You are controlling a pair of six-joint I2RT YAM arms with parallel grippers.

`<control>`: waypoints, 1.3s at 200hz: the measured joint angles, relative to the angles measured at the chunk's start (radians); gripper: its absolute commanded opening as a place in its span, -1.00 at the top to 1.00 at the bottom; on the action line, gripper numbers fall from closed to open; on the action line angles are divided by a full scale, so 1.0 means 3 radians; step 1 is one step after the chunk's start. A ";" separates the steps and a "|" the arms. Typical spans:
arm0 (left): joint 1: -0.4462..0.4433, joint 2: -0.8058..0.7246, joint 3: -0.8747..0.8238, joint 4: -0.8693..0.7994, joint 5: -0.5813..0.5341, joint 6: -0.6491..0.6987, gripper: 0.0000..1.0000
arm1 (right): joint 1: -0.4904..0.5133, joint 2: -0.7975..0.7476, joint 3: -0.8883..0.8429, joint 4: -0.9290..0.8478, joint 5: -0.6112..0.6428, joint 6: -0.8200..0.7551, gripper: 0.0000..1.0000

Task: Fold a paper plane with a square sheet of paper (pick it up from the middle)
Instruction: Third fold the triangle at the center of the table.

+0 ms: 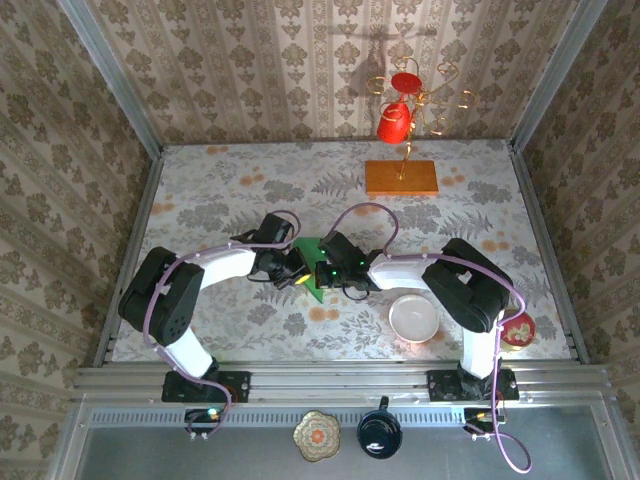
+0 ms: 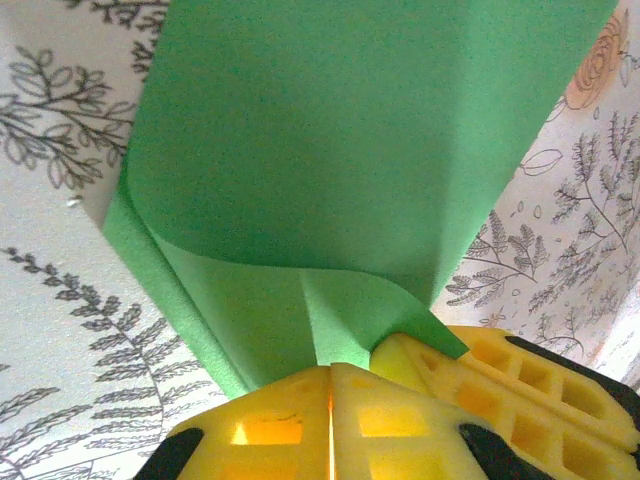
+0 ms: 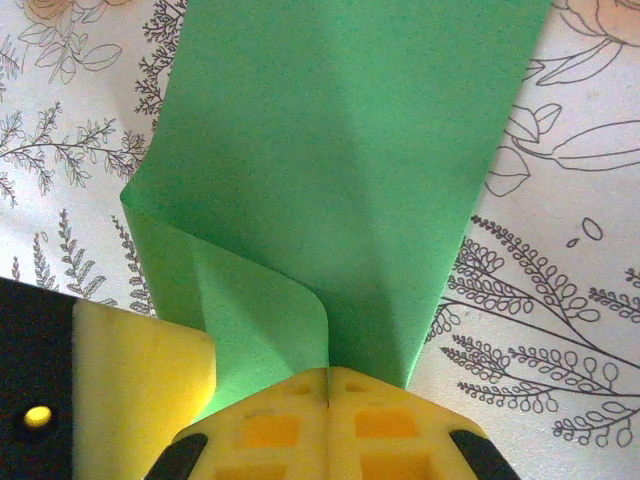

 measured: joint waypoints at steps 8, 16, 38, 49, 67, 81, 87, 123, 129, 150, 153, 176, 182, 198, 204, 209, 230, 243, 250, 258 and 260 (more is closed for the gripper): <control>0.0003 0.0000 -0.0009 0.0000 -0.0006 -0.0003 0.81 | 0.0000 0.0000 0.0003 -0.0005 0.0000 0.0000 1.00; 0.0003 0.0000 -0.0018 -0.0001 -0.0011 -0.0005 0.82 | 0.0000 0.0000 0.0005 -0.0006 0.0000 0.0000 1.00; 0.0003 0.0000 -0.0031 -0.0001 -0.0023 -0.0019 0.82 | 0.0000 0.0000 0.0006 -0.0011 0.0000 0.0000 1.00; 0.0003 0.0000 -0.0033 0.0000 -0.0024 -0.0027 0.82 | 0.0000 0.0000 0.0008 -0.0015 0.0000 0.0000 1.00; 0.0003 0.0000 -0.0046 0.0001 -0.0034 -0.0028 0.83 | 0.0000 0.0001 0.0009 -0.0017 0.0000 0.0000 1.00; 0.0003 0.0000 -0.0050 0.0001 -0.0037 -0.0038 0.84 | 0.0000 0.0001 0.0009 -0.0017 0.0000 0.0000 1.00; 0.0003 0.0000 -0.0050 0.0001 -0.0038 -0.0041 0.84 | 0.0000 0.0001 0.0009 -0.0017 0.0000 0.0000 1.00; 0.0003 0.0000 -0.0052 0.0001 -0.0047 -0.0050 0.85 | 0.0000 0.0001 0.0011 -0.0019 0.0000 0.0000 0.95; 0.0004 0.0000 -0.0057 0.0004 -0.0047 -0.0051 0.85 | 0.0000 0.0001 0.0015 -0.0028 0.0000 0.0000 0.93; 0.0019 0.0000 -0.0086 0.0017 -0.0048 -0.0051 0.85 | 0.0000 0.0001 0.0024 -0.0042 0.0000 0.0001 0.82; 0.0020 0.0000 -0.0090 0.0017 -0.0048 -0.0051 0.85 | 0.0000 0.0001 0.0024 -0.0043 0.0000 0.0003 0.80; 0.0022 0.0000 -0.0118 0.0029 -0.0048 -0.0055 0.85 | 0.0004 0.0001 0.0024 -0.0067 -0.0003 0.0027 0.73; 0.0022 0.0000 -0.0125 0.0041 -0.0048 -0.0064 0.86 | 0.0004 0.0001 0.0024 -0.0067 -0.0003 0.0029 0.71; 0.0022 0.0000 -0.0134 0.0061 -0.0046 -0.0078 0.86 | 0.0004 0.0001 0.0024 -0.0067 -0.0011 0.0060 0.68; 0.0023 0.0000 -0.0136 0.0066 -0.0046 -0.0080 0.86 | 0.0003 0.0001 0.0024 -0.0067 -0.0015 0.0066 0.66; 0.0024 0.0000 -0.0136 0.0067 -0.0047 -0.0086 0.86 | 0.0003 0.0000 0.0024 -0.0066 -0.0022 0.0074 0.65; 0.0024 0.0005 -0.0142 0.0094 -0.0046 -0.0104 0.87 | -0.0005 -0.0022 0.0024 -0.0072 -0.0052 0.0090 0.54; 0.0024 0.0014 -0.0149 0.0127 -0.0036 -0.0121 0.87 | -0.0020 -0.0061 0.0019 -0.0123 -0.0066 0.0108 0.43; 0.0028 0.0015 -0.0158 0.0150 -0.0032 -0.0128 0.88 | -0.0025 -0.0098 0.0005 -0.0165 -0.0066 0.0127 0.39; 0.0032 0.0015 -0.0168 0.0168 -0.0023 -0.0137 0.88 | -0.0043 -0.0156 -0.0022 -0.0219 -0.0069 0.0148 0.33; 0.0034 0.0015 -0.0170 0.0170 -0.0020 -0.0137 0.88 | -0.0048 -0.0174 -0.0028 -0.0238 -0.0075 0.0151 0.31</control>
